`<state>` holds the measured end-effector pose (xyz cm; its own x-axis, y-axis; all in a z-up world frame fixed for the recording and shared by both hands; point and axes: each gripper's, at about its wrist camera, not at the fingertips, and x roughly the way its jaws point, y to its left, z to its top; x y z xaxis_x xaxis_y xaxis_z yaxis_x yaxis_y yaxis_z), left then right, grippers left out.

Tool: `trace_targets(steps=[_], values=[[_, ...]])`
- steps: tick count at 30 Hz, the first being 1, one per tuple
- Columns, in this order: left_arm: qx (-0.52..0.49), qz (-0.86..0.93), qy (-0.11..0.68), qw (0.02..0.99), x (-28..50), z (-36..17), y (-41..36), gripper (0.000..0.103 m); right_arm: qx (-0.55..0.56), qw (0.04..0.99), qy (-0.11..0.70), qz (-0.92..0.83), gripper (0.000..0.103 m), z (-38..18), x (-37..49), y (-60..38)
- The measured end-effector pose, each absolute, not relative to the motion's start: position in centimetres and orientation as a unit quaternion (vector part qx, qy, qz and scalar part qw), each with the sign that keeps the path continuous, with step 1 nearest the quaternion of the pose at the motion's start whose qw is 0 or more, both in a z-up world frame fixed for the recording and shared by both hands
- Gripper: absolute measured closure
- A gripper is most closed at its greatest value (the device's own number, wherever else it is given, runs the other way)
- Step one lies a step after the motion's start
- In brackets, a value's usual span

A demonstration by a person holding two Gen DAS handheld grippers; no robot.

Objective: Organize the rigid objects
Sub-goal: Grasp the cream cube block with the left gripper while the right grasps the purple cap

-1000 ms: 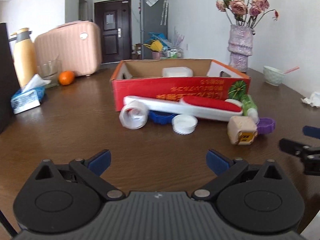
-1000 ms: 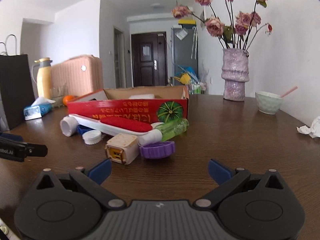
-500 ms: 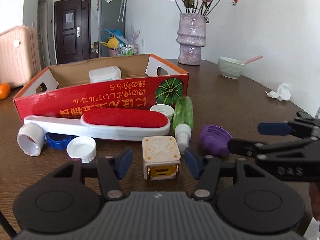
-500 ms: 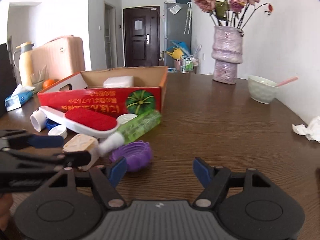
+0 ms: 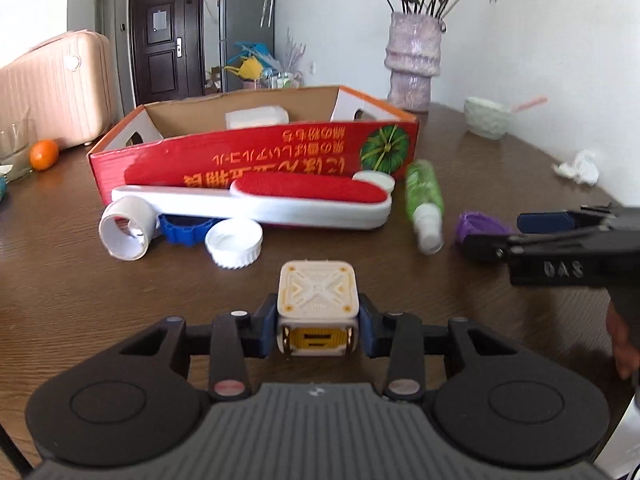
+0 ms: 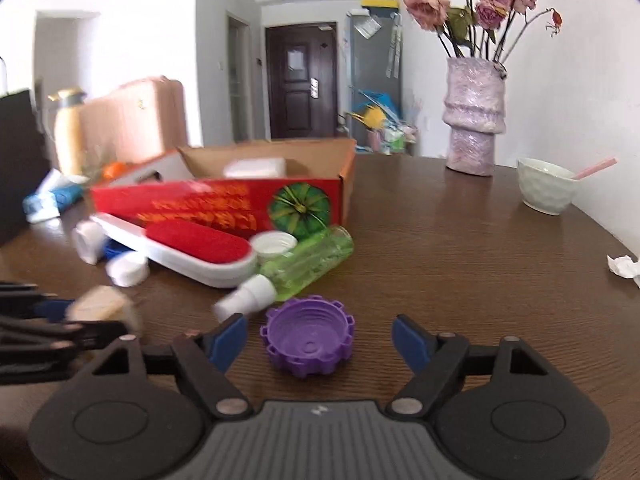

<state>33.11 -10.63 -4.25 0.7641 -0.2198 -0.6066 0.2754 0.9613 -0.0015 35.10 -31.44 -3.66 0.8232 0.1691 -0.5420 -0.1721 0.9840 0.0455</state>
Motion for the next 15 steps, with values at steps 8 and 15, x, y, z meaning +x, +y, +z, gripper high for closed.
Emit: trace_targets(steps=[8, 15], values=[[0.057, -0.116, 0.302, 0.944, 32.0, -3.5, -10.8, 0.064, 0.011, 0.952, 0.295, 0.082, 0.05, -3.7, 35.6, -31.7], [0.057, -0.09, 0.262, 0.959, 26.4, -0.4, -8.4, 0.064, 0.003, 0.963, 0.257, 0.076, 0.051, -2.0, 30.9, -31.9]])
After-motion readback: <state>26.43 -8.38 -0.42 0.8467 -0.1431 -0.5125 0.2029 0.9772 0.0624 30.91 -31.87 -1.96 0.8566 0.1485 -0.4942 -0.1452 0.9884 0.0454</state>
